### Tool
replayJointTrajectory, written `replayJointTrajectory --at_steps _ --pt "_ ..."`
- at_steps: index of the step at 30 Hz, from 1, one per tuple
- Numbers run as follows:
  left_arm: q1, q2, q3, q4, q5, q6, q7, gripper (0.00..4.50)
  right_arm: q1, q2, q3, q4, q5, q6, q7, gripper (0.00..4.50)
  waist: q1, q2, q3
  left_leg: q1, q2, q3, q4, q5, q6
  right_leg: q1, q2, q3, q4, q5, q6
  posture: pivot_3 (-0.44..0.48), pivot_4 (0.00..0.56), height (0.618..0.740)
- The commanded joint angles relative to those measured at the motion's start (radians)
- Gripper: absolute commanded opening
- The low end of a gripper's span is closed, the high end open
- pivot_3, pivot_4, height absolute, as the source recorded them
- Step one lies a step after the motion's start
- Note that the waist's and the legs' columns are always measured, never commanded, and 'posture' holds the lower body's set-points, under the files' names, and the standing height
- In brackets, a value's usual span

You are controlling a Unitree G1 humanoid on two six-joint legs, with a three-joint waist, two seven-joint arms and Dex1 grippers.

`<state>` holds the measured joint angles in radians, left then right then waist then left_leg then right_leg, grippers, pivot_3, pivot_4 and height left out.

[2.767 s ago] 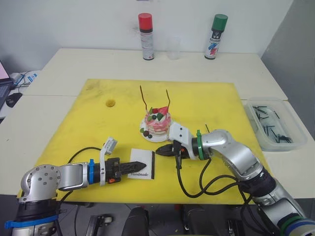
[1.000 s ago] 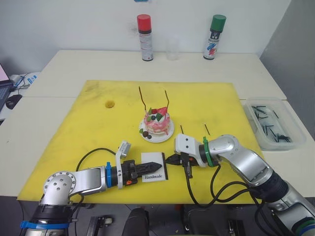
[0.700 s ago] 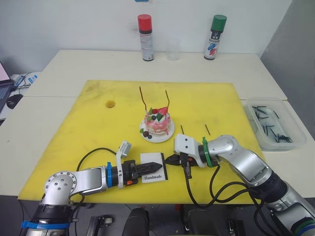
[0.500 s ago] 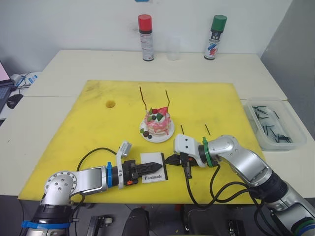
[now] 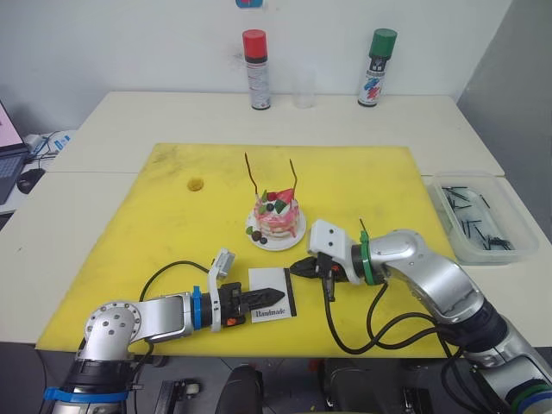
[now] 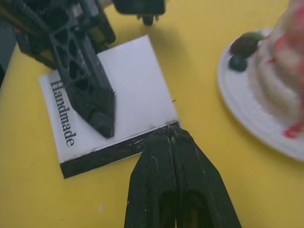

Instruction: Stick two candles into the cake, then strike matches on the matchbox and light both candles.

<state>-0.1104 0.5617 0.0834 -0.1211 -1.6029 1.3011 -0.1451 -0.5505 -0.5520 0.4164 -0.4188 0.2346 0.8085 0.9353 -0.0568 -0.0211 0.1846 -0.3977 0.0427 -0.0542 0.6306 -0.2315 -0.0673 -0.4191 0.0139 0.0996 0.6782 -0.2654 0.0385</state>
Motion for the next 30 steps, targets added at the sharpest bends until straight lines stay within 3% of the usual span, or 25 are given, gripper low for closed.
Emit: replayJointTrajectory --at_steps 1,2,5,9,16,20,29,30 --pt "0.035 0.011 -0.018 -0.016 -0.03 0.027 -0.021 0.03 0.009 -0.057 -0.105 -0.095 0.025 0.009 -0.016 0.0 0.0 0.0 0.0 0.0 0.0 0.0 0.0 0.0 0.0 0.0 0.0 0.0 0.0 0.0 0.0 0.0 0.15 0.74" --pt "0.034 0.019 -0.017 -0.028 -0.04 0.028 -0.027 0.03 0.017 -0.065 -0.121 -0.105 0.031 0.012 -0.027 0.0 0.0 0.0 0.0 -0.001 0.0 0.0 0.0 0.0 0.0 0.0 0.0 0.0 -0.001 0.0 0.0 0.0 0.15 0.74" --pt "0.012 0.057 0.0 -0.097 -0.108 0.006 -0.024 0.0 0.081 -0.055 -0.223 -0.169 0.064 0.062 -0.105 0.63 0.0 -0.001 0.0 -0.002 0.0 0.0 -0.001 0.0 0.0 -0.001 0.0 0.0 -0.001 0.0 0.001 0.0 0.15 0.74" --pt "-0.016 0.113 0.002 -0.156 -0.215 -0.035 0.003 0.0 0.193 0.014 -0.255 -0.208 -0.015 0.015 -0.286 1.98 0.0 -0.003 0.001 -0.003 0.001 -0.001 -0.002 -0.001 -0.001 -0.002 0.0 -0.001 -0.001 0.001 0.003 0.0 0.15 0.74" --pt "0.023 0.243 0.018 -0.243 -0.298 -0.098 0.008 0.0 0.297 0.212 -0.169 -0.144 -0.179 -0.06 -0.585 1.98 -0.005 -0.003 0.002 -0.002 0.002 0.001 -0.002 -0.001 -0.002 -0.004 0.001 0.0 -0.001 -0.001 -0.001 0.0 0.15 0.74" --pt "0.058 0.277 0.011 -0.266 -0.294 -0.133 0.0 0.0 0.303 0.307 -0.143 -0.062 -0.198 -0.092 -0.646 1.98 -0.002 -0.004 0.002 -0.002 0.002 0.001 -0.002 -0.001 -0.002 -0.004 0.001 0.001 -0.001 -0.002 -0.002 0.0 0.15 0.74" --pt "0.061 0.276 -0.01 -0.276 -0.251 -0.181 -0.014 0.0 0.291 0.405 -0.158 0.095 -0.241 -0.089 -0.743 1.98 -0.001 -0.004 0.002 -0.003 0.002 0.001 -0.002 -0.001 -0.002 -0.003 0.001 0.0 -0.002 -0.002 -0.002 0.0 0.15 0.74" --pt "0.062 0.274 -0.01 -0.277 -0.247 -0.184 -0.014 0.0 0.29 0.414 -0.157 0.1 -0.242 -0.087 -0.748 1.81 -0.001 -0.004 0.002 -0.003 0.002 0.001 -0.002 -0.001 -0.002 -0.003 0.001 0.0 -0.002 -0.002 -0.002 0.0 0.15 0.74"
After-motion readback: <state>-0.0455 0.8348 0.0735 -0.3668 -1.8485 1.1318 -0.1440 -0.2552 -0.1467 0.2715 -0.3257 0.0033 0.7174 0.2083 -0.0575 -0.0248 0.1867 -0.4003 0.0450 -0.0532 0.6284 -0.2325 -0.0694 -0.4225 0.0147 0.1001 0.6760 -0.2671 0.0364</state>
